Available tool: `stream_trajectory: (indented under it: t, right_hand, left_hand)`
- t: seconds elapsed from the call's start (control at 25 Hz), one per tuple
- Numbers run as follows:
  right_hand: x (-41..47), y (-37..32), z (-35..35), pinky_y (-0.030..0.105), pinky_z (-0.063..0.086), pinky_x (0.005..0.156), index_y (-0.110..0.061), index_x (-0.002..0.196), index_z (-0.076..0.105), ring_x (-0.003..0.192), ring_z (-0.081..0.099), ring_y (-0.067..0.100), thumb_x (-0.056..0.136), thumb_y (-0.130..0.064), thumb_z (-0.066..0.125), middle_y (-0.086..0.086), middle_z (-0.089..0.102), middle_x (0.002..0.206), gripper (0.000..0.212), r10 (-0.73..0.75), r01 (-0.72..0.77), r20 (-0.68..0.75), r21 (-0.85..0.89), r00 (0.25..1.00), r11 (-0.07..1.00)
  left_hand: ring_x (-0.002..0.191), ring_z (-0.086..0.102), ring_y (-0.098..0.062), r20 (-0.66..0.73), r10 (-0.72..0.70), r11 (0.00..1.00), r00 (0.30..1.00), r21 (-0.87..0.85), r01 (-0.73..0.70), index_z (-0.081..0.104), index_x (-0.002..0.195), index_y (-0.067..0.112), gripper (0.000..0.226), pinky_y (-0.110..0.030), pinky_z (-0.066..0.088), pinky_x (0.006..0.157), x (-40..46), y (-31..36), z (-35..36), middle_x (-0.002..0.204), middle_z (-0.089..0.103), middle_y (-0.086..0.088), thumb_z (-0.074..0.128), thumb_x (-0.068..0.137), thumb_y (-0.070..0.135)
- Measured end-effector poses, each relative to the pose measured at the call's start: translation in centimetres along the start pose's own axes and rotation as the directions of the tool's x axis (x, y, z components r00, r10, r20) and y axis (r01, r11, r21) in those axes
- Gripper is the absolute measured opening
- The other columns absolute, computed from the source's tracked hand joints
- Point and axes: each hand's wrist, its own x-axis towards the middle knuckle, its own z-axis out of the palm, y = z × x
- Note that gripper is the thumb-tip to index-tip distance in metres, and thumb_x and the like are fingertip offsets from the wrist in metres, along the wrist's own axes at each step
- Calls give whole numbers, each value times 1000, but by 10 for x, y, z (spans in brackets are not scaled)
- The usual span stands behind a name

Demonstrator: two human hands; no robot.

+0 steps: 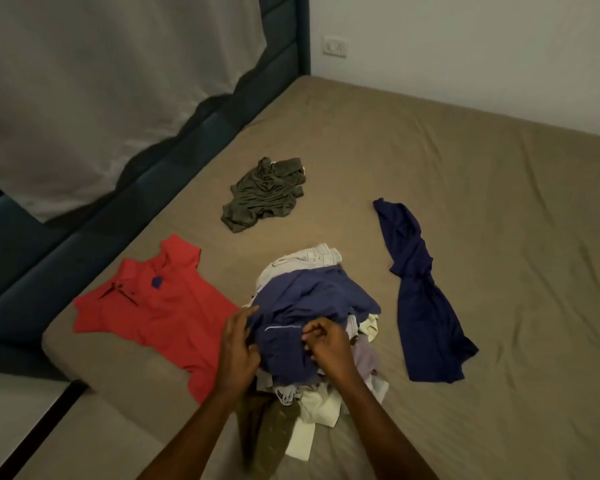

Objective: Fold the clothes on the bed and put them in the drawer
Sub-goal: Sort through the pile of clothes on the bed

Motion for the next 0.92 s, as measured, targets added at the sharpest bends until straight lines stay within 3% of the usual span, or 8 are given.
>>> stream_trajectory:
  t: [0.12, 0.28, 0.44, 0.56, 0.64, 0.76, 0.84, 0.92]
  right_hand:
    - [5, 23, -4, 27, 50, 55, -14, 78, 68, 63, 66, 19, 88, 11, 48, 7, 73, 77, 33, 134, -130, -34, 104, 990, 986]
    - [33, 31, -34, 32, 53, 55, -7, 80, 68, 63, 67, 22, 88, 11, 47, 9, 74, 78, 29, 196, -152, -191, 221, 962, 963]
    - [76, 60, -99, 33, 53, 61, -13, 86, 68, 77, 69, 28, 92, -3, 57, 4, 70, 81, 15, 199, -172, -472, 99, 859, 980]
    - [124, 104, -158, 36, 49, 77, -14, 111, 64, 103, 64, 30, 93, -14, 66, 5, 66, 109, 18, 183, -286, -595, -83, 783, 955]
    - [160, 140, -192, 48, 48, 94, -10, 134, 55, 125, 53, 36, 90, -25, 76, 14, 56, 136, 51, 143, -368, -608, -263, 781, 892]
    - [196, 193, -225, 63, 36, 108, -12, 158, 26, 144, 35, 41, 85, -37, 80, 17, 33, 158, 94, 249, -545, -560, -456, 790, 704]
    - [203, 218, -236, 61, 42, 103, -13, 159, 19, 135, 44, 42, 85, -34, 77, 19, 41, 149, 96, 281, -538, -481, -563, 831, 627]
    - [195, 220, -241, 50, 53, 88, -12, 153, 31, 112, 60, 40, 83, -24, 66, 20, 59, 129, 79, 232, -412, -376, -519, 897, 749]
  left_hand:
    - [136, 47, -22, 69, 35, 999, 997, 29, -37, 57, 135, 29, 72, -54, 42, 112, 13, 13, 22, 140, 53, 1, 44, 70, 2]
    - [126, 50, -19, 27, 78, 996, 997, 34, -79, 63, 127, 21, 48, -49, 44, 106, 37, 46, 65, 132, 59, 5, 49, 81, 14]
    - [123, 51, -27, 117, 188, 974, 975, 107, -201, 65, 123, 22, 39, -53, 42, 108, 63, 72, 135, 124, 63, -1, 52, 87, 21]
    - [116, 51, -21, 246, 212, 977, 946, -29, -211, 65, 125, 15, 42, -40, 47, 102, 83, 82, 205, 123, 65, -7, 55, 85, 16]
    - [119, 55, -18, 307, 185, 983, 933, -59, -175, 61, 133, 15, 49, -27, 44, 100, 92, 81, 249, 129, 63, -4, 60, 84, 13]
    - [118, 60, -18, 429, 132, 991, 894, -71, -112, 53, 138, 12, 59, -31, 51, 96, 103, 68, 300, 133, 61, -4, 72, 83, 5]
    - [113, 60, -15, 487, 87, 996, 869, -47, -74, 50, 140, 12, 65, -32, 53, 93, 102, 61, 319, 129, 61, -4, 78, 81, 8]
    - [109, 61, -15, 503, -19, 999, 864, -33, 41, 47, 141, 15, 70, -31, 53, 91, 96, 59, 325, 122, 60, 0, 83, 81, 17]
